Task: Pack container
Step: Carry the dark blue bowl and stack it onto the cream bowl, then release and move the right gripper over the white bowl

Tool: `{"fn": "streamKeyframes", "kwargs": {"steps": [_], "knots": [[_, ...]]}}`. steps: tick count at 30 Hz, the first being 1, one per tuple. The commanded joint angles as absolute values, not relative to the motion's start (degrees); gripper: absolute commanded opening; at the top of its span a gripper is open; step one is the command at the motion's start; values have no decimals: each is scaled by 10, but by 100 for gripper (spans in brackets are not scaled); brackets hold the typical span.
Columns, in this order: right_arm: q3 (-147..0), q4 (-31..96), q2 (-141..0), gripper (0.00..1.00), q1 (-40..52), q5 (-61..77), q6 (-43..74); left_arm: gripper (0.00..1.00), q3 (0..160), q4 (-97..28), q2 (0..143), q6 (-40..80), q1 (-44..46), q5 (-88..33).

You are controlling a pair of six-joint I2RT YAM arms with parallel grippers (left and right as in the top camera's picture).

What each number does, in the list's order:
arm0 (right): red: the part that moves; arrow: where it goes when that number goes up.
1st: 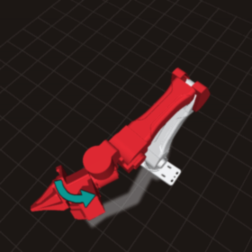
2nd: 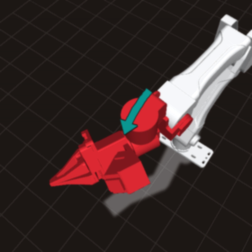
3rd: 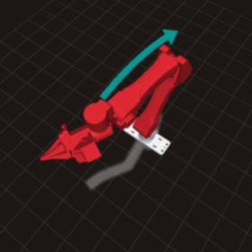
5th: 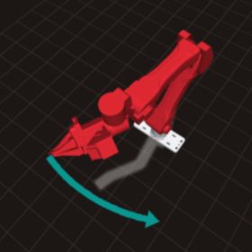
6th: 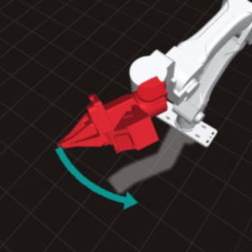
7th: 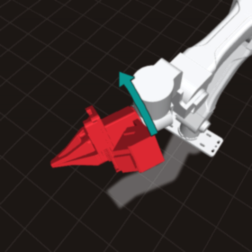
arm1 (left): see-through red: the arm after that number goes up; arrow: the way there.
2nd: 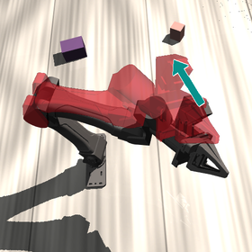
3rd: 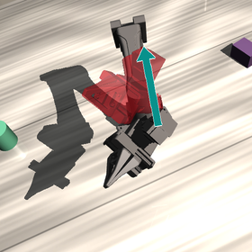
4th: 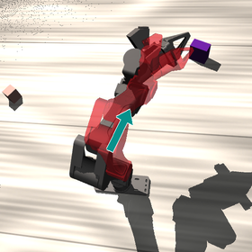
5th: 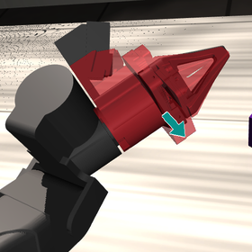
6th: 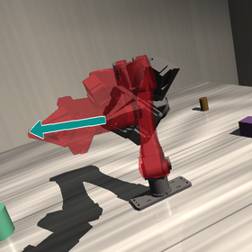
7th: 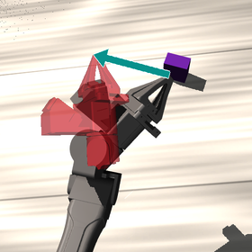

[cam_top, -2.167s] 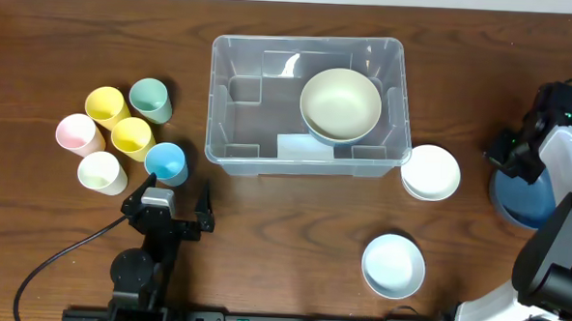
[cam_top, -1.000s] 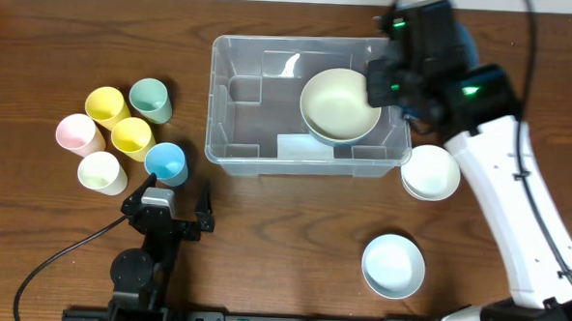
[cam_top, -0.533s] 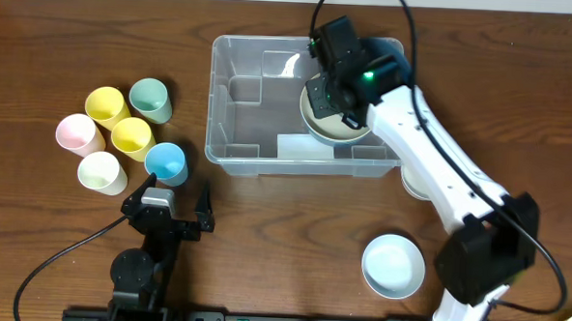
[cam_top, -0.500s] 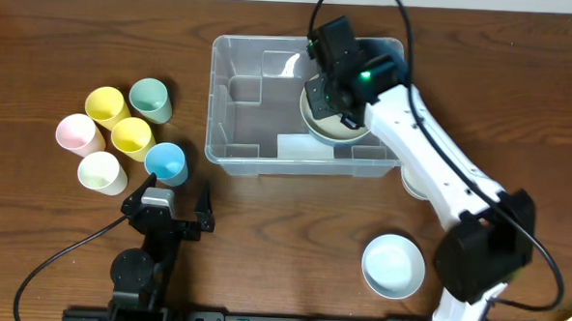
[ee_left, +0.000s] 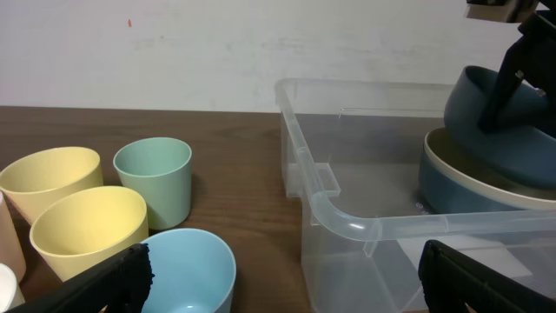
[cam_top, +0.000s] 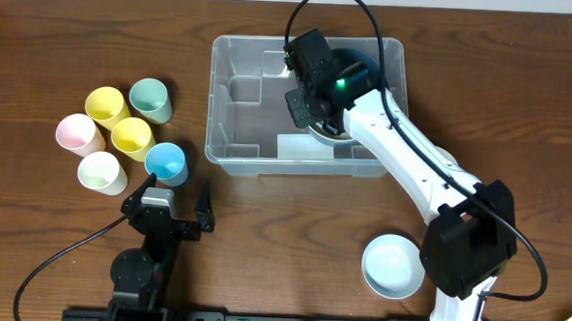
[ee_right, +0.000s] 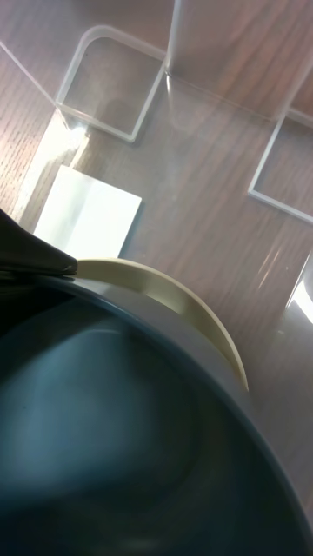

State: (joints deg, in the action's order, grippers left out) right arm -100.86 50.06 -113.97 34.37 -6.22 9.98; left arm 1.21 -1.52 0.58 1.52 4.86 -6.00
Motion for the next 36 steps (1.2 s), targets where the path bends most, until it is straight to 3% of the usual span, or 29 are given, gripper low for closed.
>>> {"fn": "streamKeyframes", "kwargs": {"steps": [1,3,5,7,25,36], "knots": [[-1015,501,-1140,1,349,-69,91,98,2,-34,2,18,45,-69],[-1015,501,-1140,8,349,-69,91,98,2,-34,2,18,45,-69],[-1015,501,-1140,27,349,-69,88,98,2,-34,2,18,45,-69],[-1015,500,-1140,34,349,-68,85,98,2,-34,2,18,45,-69],[-1016,535,-1066,40,335,-39,95,98,2,-34,2,18,45,-69],[-1016,607,-971,49,187,-8,142,98,2,-34,2,18,45,-69]]}}
